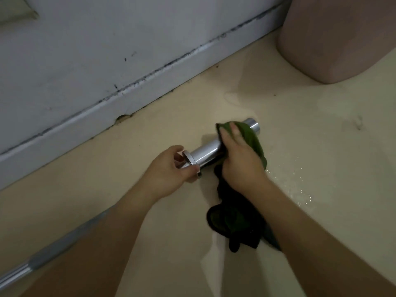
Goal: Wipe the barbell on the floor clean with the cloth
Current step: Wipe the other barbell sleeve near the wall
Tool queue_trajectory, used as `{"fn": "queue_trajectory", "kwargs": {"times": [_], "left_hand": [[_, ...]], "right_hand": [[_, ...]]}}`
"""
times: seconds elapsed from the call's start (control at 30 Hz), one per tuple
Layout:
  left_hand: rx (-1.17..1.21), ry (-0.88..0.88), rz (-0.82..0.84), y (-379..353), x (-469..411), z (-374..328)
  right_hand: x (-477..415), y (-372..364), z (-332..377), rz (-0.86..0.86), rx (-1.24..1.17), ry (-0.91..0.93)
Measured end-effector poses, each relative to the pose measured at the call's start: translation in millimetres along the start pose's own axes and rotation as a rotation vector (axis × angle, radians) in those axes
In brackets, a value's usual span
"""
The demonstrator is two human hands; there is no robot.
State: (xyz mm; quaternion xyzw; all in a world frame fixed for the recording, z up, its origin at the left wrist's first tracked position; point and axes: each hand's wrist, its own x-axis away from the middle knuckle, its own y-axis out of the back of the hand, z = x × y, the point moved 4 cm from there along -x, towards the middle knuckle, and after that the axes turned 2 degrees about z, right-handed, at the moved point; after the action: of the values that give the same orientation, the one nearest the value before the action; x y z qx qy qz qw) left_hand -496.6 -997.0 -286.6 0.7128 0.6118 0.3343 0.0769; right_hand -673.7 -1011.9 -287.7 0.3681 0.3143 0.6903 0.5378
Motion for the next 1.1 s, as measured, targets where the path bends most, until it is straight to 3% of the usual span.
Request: {"fn": "queue_trajectory", "kwargs": {"times": [0.13,0.23,0.37,0.43,0.57,0.7,0.8,0.97,1.03,1.1], "left_hand": [[-0.028,-0.072,-0.162,5,6,6],[-0.111,-0.116,-0.212,7,6,14],[-0.085,-0.125,-0.222,1,9,12],[-0.087,-0.177,-0.240,-1,12,11],[-0.326,-0.348,-0.211,-11,21,2],[-0.294,-0.269,-0.286,-15,24,2],[-0.343,-0.288,-0.255,-14,19,3],[-0.367,-0.256,-0.235,-14,21,7],[-0.371,-0.263,-0.239,-17,20,6],[-0.400,-0.256,-0.236,-18,18,5]], "right_hand": [[34,-38,43,0.091,-0.102,0.258],[54,-25,28,0.045,-0.044,0.268],[51,-9,28,-0.124,-0.247,0.225],[34,-19,39,-0.100,-0.311,0.198],[56,-37,37,-0.013,-0.251,0.193],[50,-29,34,0.008,0.022,0.245],[17,-17,28,-0.011,0.174,0.298],[-20,30,-39,-0.109,0.136,-0.004],[-20,19,-21,-0.147,0.097,-0.003],[0,-10,10,-0.113,0.087,0.120]]}}
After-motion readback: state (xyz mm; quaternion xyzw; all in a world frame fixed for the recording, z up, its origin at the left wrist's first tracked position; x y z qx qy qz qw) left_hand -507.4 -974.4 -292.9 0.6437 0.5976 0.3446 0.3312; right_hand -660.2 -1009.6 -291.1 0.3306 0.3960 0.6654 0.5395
